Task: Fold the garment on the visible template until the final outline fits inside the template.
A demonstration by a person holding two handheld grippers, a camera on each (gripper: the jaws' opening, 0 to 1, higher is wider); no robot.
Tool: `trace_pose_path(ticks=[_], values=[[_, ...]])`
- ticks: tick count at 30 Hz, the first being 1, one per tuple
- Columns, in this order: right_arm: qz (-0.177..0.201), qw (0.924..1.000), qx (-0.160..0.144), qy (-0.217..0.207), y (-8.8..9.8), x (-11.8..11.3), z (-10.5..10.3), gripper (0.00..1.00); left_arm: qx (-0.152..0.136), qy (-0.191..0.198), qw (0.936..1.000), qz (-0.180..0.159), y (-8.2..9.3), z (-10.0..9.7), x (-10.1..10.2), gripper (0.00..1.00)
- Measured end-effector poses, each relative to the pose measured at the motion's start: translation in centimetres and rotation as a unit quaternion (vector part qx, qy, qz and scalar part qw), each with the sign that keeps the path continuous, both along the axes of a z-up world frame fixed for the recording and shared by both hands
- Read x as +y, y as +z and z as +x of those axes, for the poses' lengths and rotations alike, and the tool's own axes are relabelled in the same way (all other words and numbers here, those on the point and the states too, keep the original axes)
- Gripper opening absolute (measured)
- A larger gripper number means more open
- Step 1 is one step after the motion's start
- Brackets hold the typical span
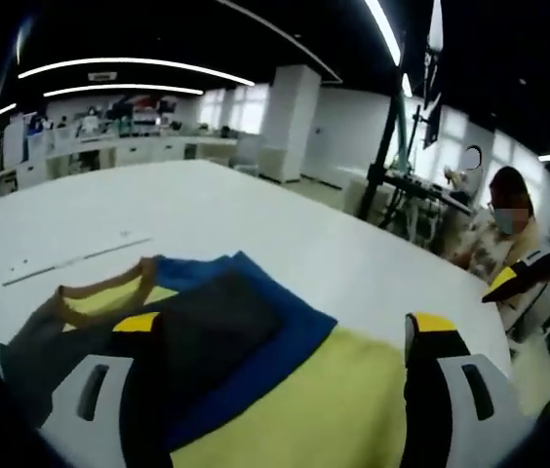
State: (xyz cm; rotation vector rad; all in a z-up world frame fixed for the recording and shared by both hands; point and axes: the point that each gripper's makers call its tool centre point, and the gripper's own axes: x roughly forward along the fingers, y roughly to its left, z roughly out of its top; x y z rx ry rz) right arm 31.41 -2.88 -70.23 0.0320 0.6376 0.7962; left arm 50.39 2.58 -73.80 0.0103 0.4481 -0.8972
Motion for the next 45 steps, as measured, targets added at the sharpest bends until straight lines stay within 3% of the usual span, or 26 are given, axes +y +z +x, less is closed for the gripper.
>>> trace_pose_path(ticks=[5, 12, 17, 30, 34, 37, 41, 45], values=[[-0.021, 0.9993, -0.002, 0.032, -0.2, 0.4, -0.3, 0.99, -0.006, 0.005, 0.9999, -0.012, 1.1, -0.8, 2.0, 0.99], [-0.045, 0.9971, -0.008, 0.060, -0.3, 0.3, -0.6, 0.97, -0.029, -0.008, 0.9995, 0.004, 2.2, -2.8, 5.0, 0.99], [-0.057, 0.9953, -0.006, 0.078, -0.6, 0.3, -1.0, 0.95, -0.032, -0.015, 0.9990, 0.027, 1.8, -5.1, 7.6, 0.99], [-0.088, 0.9892, 0.000, 0.117, -2.3, 0.7, -2.1, 0.89, -0.025, -0.018, 0.9989, 0.034, 1.6, -11.3, 12.2, 0.98], [-0.112, 0.9855, 0.004, 0.127, -3.3, 0.3, -2.6, 0.81, -0.012, -0.042, 0.9975, 0.056, 0.8, -13.8, 13.1, 0.92], [-0.131, 0.9823, 0.006, 0.134, -4.3, 0.0, -3.1, 0.79, -0.001, -0.048, 0.9974, 0.054, 0.4, -15.8, 13.8, 0.89], [-0.131, 0.9811, 0.010, 0.142, -4.8, 0.2, -3.6, 0.77, 0.011, -0.058, 0.9956, 0.072, -0.5, -17.9, 14.7, 0.81], [-0.139, 0.9788, 0.010, 0.150, -5.3, 0.2, -3.9, 0.73, 0.032, -0.050, 0.9967, 0.055, -1.0, -19.7, 15.4, 0.72]])
